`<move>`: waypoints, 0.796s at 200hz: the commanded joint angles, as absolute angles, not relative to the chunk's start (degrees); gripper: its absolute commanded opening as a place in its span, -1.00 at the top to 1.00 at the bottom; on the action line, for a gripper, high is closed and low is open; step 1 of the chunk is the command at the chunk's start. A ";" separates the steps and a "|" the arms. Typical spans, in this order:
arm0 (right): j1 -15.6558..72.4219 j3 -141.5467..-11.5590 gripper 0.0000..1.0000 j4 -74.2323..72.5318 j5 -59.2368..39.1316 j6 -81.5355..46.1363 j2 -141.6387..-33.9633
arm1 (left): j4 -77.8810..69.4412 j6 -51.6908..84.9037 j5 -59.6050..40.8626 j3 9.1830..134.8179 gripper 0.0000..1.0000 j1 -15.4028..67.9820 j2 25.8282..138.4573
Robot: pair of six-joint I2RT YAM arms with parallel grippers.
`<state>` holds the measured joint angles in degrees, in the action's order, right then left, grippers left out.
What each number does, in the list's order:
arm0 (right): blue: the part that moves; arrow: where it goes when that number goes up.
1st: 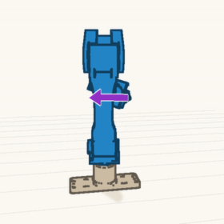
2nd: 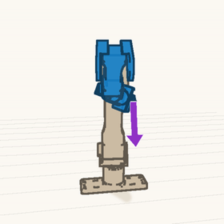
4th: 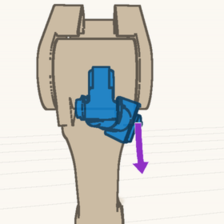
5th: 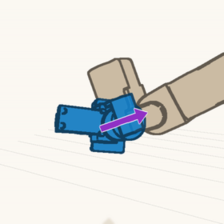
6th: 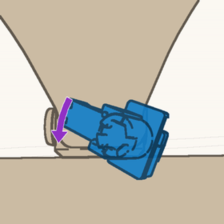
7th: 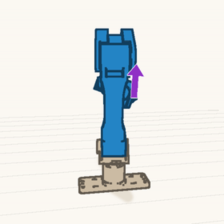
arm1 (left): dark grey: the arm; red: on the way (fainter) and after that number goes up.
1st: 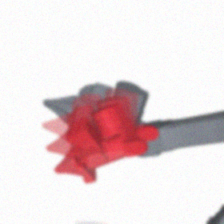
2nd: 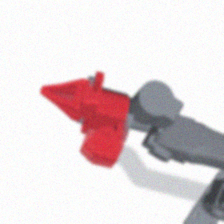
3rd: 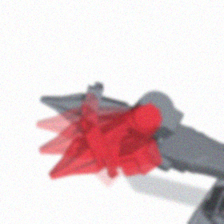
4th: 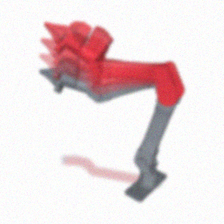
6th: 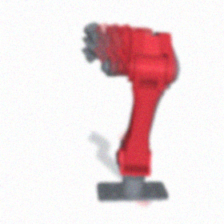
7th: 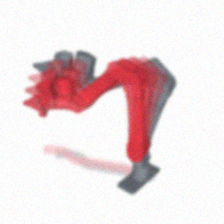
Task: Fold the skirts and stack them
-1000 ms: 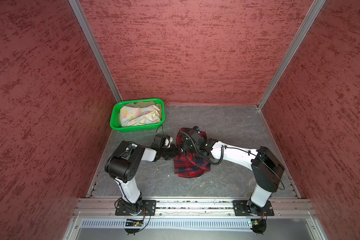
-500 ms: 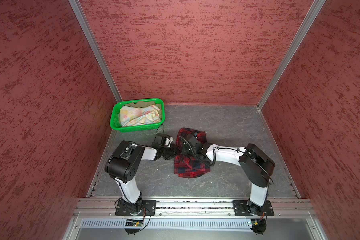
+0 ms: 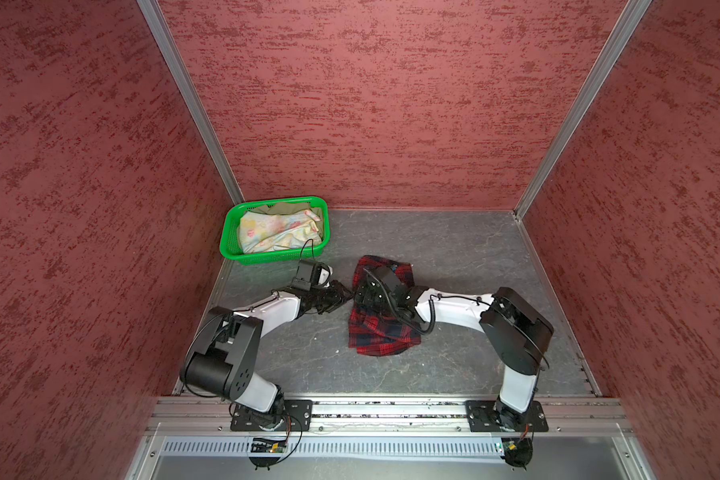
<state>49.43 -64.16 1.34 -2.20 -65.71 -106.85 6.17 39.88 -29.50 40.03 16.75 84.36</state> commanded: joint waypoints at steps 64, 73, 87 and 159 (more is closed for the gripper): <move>48.03 -57.22 -0.72 3.81 -5.81 -82.48 -108.42 | 4.97 30.76 -22.86 32.42 0.47 25.86 59.97; 47.94 -56.69 -0.71 3.31 -5.84 -83.49 -108.21 | 4.82 30.01 -22.99 32.44 0.47 27.02 59.94; 47.64 -56.08 -0.72 2.51 -6.22 -84.44 -107.97 | 4.32 29.25 -22.98 32.43 0.47 29.21 60.31; 46.93 -55.03 -0.71 1.28 -6.75 -85.70 -107.69 | -3.04 26.76 -23.28 32.37 0.47 37.32 66.95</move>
<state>47.09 -58.50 -6.79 -5.32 -80.16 -105.95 2.04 28.80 -23.53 32.73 35.86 64.47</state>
